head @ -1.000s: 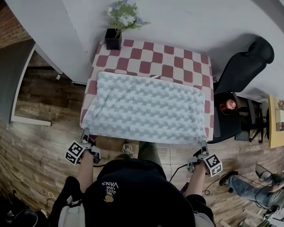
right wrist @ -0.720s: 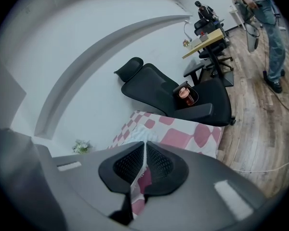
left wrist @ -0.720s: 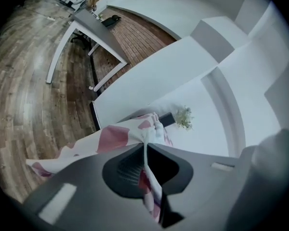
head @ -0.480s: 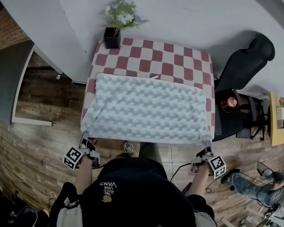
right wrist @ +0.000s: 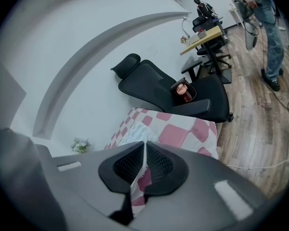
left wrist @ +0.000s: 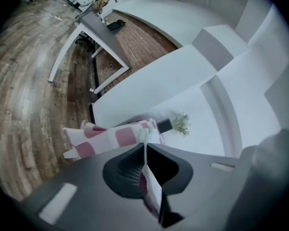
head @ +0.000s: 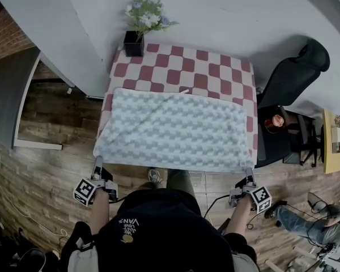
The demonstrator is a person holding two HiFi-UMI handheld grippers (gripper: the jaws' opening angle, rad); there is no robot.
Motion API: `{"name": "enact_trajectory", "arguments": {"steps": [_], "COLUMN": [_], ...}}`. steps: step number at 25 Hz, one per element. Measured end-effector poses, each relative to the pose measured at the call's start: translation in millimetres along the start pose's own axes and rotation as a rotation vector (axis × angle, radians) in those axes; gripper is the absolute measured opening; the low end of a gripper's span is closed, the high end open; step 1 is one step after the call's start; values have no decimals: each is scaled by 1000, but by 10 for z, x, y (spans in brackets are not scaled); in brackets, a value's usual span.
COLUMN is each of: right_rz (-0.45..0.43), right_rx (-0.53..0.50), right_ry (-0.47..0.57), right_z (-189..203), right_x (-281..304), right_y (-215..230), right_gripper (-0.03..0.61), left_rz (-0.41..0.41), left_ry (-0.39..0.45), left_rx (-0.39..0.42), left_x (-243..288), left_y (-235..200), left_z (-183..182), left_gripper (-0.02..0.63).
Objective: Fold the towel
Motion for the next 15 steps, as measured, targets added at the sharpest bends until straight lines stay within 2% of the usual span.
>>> {"name": "enact_trajectory", "arguments": {"steps": [4, 6, 9, 13, 15], "right_rz": [-67, -101, -140, -129, -163], "right_rx": [23, 31, 33, 2, -9], "right_ry": [37, 45, 54, 47, 39], "right_z": [-117, -187, -345, -556, -661], "right_x": [-36, -5, 139, 504, 797], "right_y": [-163, -257, -387, -657, -789], "right_gripper": [15, 15, 15, 15, 15], "left_rz": [105, 183, 261, 255, 239], "left_ry": [57, 79, 89, 83, 86], "left_rx": [12, 29, 15, 32, 25], "left_x": [108, 222, 469, 892, 1142], "left_y": [377, 548, 727, 921, 982], "left_z": [-229, -347, -440, -502, -517], "left_gripper": [15, 15, 15, 15, 15]}}
Point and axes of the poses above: the fingertips, and each gripper's own axes: x forward along the fingers, y to its right, z out of its underside, the point moved 7 cm from there along -x, backward along the fingers, and after that the axes turned 2 degrees about x, right-handed, at the moved point
